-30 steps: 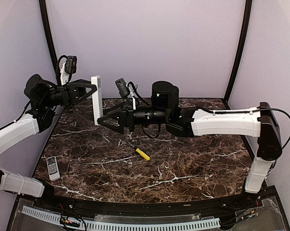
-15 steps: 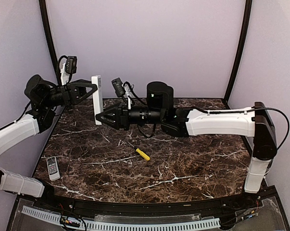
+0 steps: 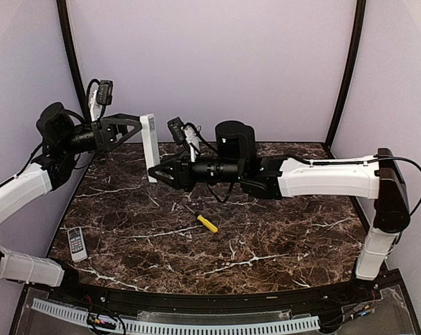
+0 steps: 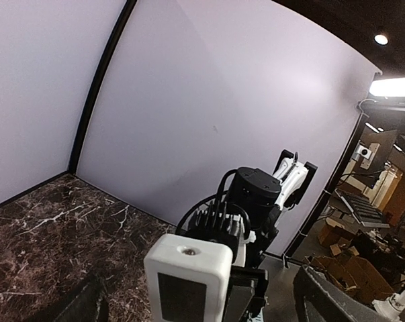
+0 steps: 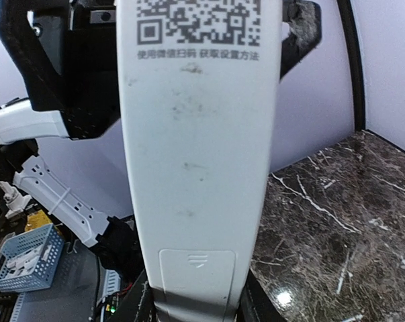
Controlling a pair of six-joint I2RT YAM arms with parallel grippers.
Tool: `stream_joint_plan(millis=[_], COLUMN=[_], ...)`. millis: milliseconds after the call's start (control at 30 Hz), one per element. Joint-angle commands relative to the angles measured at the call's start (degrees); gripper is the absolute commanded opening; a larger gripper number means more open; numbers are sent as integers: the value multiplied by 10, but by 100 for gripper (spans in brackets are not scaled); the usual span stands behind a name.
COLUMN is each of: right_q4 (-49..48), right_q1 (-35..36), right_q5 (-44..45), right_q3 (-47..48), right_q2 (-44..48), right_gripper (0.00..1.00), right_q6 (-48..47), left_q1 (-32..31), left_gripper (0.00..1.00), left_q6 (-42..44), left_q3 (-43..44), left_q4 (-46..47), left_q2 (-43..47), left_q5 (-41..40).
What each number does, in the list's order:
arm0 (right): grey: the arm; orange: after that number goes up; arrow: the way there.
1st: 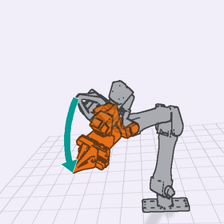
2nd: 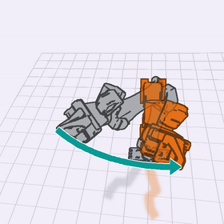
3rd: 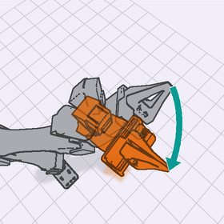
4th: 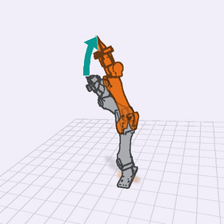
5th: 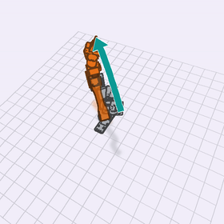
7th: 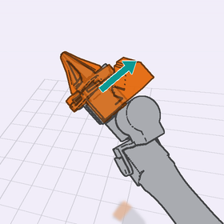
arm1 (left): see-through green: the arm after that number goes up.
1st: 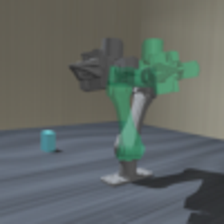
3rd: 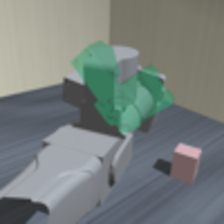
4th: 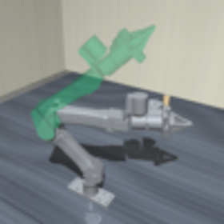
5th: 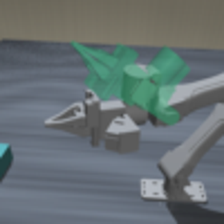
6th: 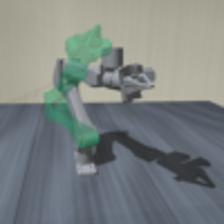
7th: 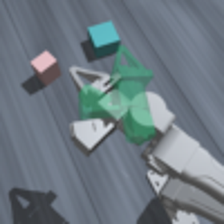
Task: Unload the batteries from the remote control
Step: Pass from the left arm to the right, then pass from the right arm to the left
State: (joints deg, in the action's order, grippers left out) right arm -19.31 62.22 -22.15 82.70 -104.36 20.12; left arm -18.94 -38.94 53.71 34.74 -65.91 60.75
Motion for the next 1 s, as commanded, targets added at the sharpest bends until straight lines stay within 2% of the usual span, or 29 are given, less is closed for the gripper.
stream_joint_plan(millis=[0,200,567,967], right_q4=[95,204,278,328], right_q1=[2,3,5,16], right_q5=[112,201,274,310], right_q3=[-11,-19,8,56], right_q2=[60,92,68,19], right_gripper=[8,7,7,7], right_q6=[-64,-101,-91,-107], left_q1=[-2,-3,-13,-55], left_gripper=[97,99,96,90], left_q6=[124,176,132,138], left_q3=[47,83,101,115], left_q4=[-189,-302,-314,-375], left_q2=[42,37,-36,-87], left_q5=[-87,-179,-136,-194])
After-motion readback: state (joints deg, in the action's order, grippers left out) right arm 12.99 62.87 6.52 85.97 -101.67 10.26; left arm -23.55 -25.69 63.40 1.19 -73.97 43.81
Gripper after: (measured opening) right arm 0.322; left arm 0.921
